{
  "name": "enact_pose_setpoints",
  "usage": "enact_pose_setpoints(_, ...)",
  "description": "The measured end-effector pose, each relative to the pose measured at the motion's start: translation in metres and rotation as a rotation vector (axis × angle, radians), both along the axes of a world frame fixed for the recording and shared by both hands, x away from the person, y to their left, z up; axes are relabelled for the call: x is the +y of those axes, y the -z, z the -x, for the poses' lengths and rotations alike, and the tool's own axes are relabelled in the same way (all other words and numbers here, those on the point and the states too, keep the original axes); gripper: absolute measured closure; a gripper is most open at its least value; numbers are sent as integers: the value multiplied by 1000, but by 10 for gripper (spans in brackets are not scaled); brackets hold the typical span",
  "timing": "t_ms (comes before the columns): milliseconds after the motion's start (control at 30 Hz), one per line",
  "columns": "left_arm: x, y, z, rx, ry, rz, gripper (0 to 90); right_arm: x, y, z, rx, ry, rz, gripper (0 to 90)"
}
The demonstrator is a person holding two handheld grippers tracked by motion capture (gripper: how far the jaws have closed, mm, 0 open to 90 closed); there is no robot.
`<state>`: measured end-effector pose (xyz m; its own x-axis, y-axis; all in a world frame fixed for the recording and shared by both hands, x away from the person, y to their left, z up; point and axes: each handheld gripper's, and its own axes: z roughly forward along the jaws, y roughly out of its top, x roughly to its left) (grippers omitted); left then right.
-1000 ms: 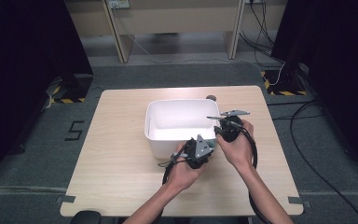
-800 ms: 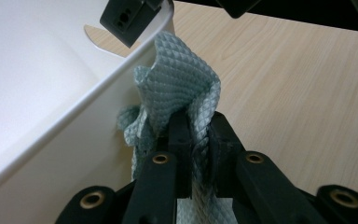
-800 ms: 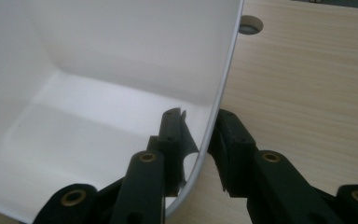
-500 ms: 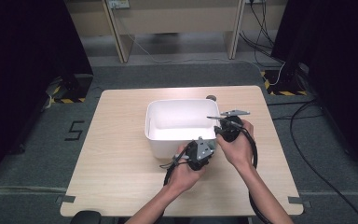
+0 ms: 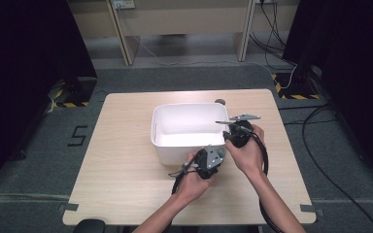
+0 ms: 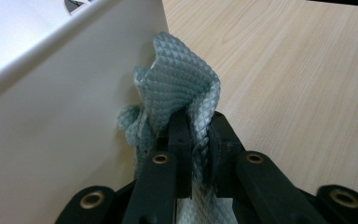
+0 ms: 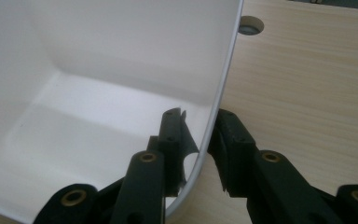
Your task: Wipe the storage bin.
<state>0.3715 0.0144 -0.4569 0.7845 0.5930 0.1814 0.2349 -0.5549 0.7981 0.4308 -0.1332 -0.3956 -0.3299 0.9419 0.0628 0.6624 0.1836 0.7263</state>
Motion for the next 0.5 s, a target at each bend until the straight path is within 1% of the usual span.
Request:
enact_pose_setpoints(167, -1, 4, -1, 3, 0, -3, 819, 0, 0, 0, 2, 0, -1, 739)
enact_pose_setpoints(200, -1, 4, -1, 5, 2, -11, 818, 0, 0, 0, 2, -1, -1, 739)
enact_pose_setpoints(367, -2, 6, -1, 7, -1, -7, 819, 0, 0, 0, 2, -1, -1, 739)
enact_pose_setpoints(433, -2, 7, -1, 8, 3, -16, 819, 0, 0, 0, 2, -1, -1, 739)
enact_pose_setpoints(500, -2, 8, -1, 7, 2, -16, 819, 0, 0, 0, 2, -1, -1, 740)
